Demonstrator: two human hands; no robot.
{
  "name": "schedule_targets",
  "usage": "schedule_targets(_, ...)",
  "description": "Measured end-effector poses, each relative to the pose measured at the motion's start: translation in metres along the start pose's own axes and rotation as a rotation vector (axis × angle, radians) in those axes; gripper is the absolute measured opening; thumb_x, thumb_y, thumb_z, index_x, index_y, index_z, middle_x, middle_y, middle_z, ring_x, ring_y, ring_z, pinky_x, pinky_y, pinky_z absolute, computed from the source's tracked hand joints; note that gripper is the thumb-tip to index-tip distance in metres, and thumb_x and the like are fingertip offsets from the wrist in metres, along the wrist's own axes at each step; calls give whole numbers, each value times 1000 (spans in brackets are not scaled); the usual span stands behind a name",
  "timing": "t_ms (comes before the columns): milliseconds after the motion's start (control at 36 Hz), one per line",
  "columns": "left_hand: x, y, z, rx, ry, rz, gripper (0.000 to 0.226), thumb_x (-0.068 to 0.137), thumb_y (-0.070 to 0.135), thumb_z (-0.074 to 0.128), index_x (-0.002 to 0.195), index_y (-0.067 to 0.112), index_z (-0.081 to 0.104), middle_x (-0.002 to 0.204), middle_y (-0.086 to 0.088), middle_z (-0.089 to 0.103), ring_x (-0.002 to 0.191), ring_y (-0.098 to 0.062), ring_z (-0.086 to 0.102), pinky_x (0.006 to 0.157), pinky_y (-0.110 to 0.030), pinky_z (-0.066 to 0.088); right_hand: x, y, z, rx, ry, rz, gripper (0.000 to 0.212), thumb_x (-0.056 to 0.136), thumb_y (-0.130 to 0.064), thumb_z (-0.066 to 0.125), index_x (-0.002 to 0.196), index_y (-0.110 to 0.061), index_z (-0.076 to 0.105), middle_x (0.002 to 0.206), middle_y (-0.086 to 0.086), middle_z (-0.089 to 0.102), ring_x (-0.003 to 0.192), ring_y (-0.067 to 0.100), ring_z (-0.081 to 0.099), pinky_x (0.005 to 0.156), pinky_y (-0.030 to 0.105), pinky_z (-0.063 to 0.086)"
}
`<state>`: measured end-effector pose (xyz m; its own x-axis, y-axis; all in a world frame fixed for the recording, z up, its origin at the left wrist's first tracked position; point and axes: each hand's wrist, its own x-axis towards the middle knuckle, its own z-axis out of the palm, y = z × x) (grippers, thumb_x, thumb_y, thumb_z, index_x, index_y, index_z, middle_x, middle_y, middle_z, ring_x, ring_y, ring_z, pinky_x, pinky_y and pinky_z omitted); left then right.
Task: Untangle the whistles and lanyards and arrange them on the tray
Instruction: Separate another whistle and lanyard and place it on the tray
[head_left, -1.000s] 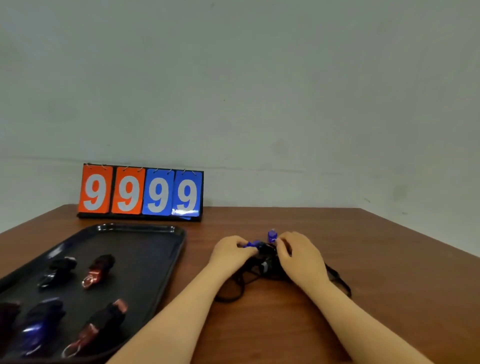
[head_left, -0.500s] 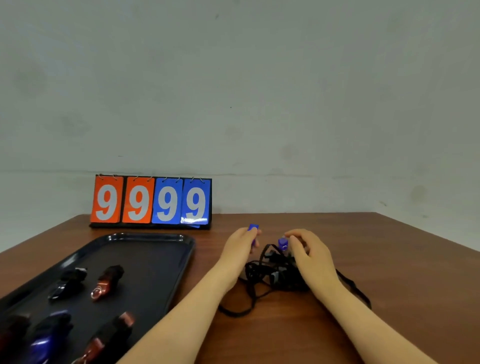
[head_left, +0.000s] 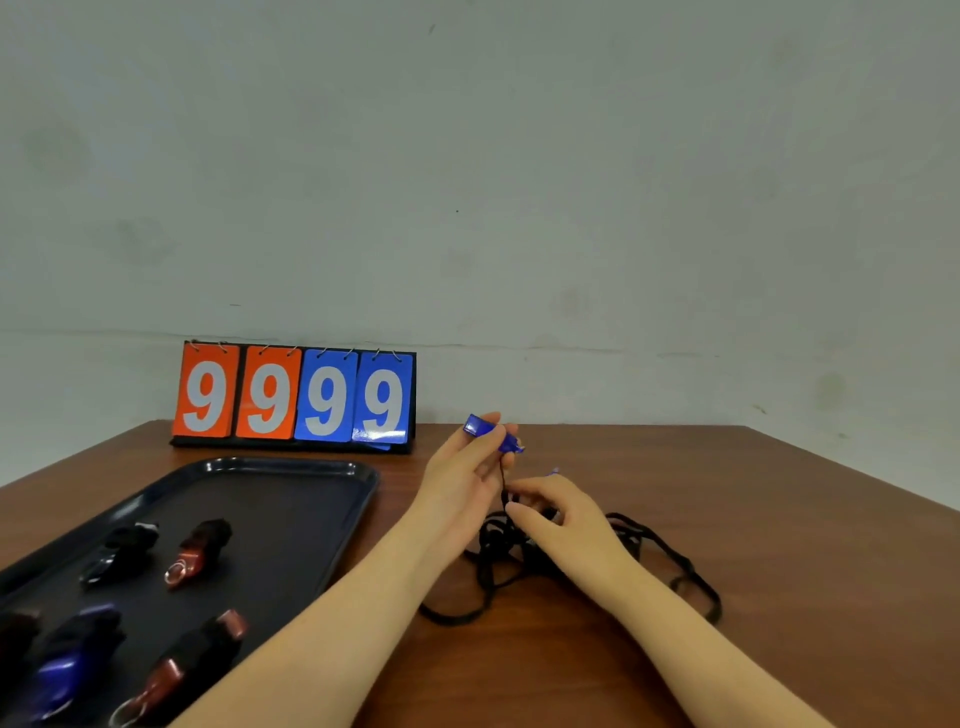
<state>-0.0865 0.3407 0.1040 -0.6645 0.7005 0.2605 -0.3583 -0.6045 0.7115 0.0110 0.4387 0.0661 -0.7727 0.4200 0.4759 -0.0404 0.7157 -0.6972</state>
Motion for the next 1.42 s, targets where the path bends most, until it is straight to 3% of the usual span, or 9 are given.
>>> schedule_targets(250, 1, -2, 4, 11, -38, 20, 16, 94, 3, 53, 108, 5, 60, 90, -10, 69, 73, -13, 69, 63, -19, 55, 1, -1, 1, -64, -9, -50, 11, 91, -30, 62, 80, -28, 63, 86, -7, 53, 77, 0, 48, 71, 13, 37)
schedule_targets(389, 4, 1, -8, 252, 56, 85, 20, 93, 6, 58, 112, 9, 61, 99, -9, 66, 83, -14, 64, 72, -24, 54, 3, -7, -9, 13, 133, -16, 21, 92, -24, 60, 72, -18, 63, 95, -5, 52, 96, 3, 46, 76, 13, 33)
schedule_targets(583, 14, 0, -23, 458, 258, 137, 17, 94, 11, 58, 111, 12, 60, 100, -6, 64, 82, -13, 58, 72, -23, 49, 5, -16, -31, 713, 344, 289, 32, 84, -29, 63, 55, -19, 56, 87, -2, 65, 93, 19, 57, 90, 37, 37)
schedule_targets(750, 22, -4, -34, 718, 432, 266, 11, 95, 17, 57, 106, 20, 55, 92, 8, 57, 87, -10, 57, 82, -28, 48, 4, -12, -41, 1086, 395, 324, 31, 96, -18, 51, 65, -15, 50, 65, -4, 64, 85, 18, 61, 84, 33, 42)
schedule_targets(889, 24, -2, -41, 687, 578, 298, 11, 96, 14, 56, 104, 16, 50, 88, 6, 52, 77, -5, 50, 59, -17, 37, 1, -17, -51, 1353, 485, 309, 25, 98, -19, 49, 75, -12, 54, 61, -1, 54, 66, 16, 55, 77, 28, 45)
schedule_targets(944, 24, -1, -43, 661, 618, 302, 13, 96, 14, 56, 107, 13, 50, 95, 2, 53, 81, -7, 52, 60, -18, 38, 3, -17, -51, 1064, 579, 368, 24, 98, -25, 51, 78, -15, 59, 69, -2, 59, 71, 13, 56, 76, 28, 42)
schedule_targets(1056, 24, 0, -46, 725, 640, 319, 18, 96, 15, 55, 112, 9, 51, 108, -4, 53, 99, -15, 53, 65, -22, 42, 0, -2, -41, -201, 679, 221, 26, 98, -33, 48, 85, -20, 67, 79, -8, 63, 78, 8, 53, 97, 38, 39)
schedule_targets(1222, 20, -3, -33, 735, 416, 153, 10, 90, 10, 48, 81, 12, 53, 78, -6, 53, 70, -16, 47, 62, -27, 39, -2, -7, -27, 19, 367, 57, 19, 100, -22, 45, 89, -22, 62, 66, -7, 57, 53, 0, 51, 54, 15, 42)
schedule_targets(1417, 4, -6, -13, 876, 58, 79, 10, 94, 25, 57, 100, 29, 65, 78, 6, 58, 58, -8, 46, 48, -16, 36, -4, -7, -20, 69, 216, -28, 23, 101, -24, 45, 89, -24, 65, 63, -26, 58, 59, -8, 52, 56, 9, 38)
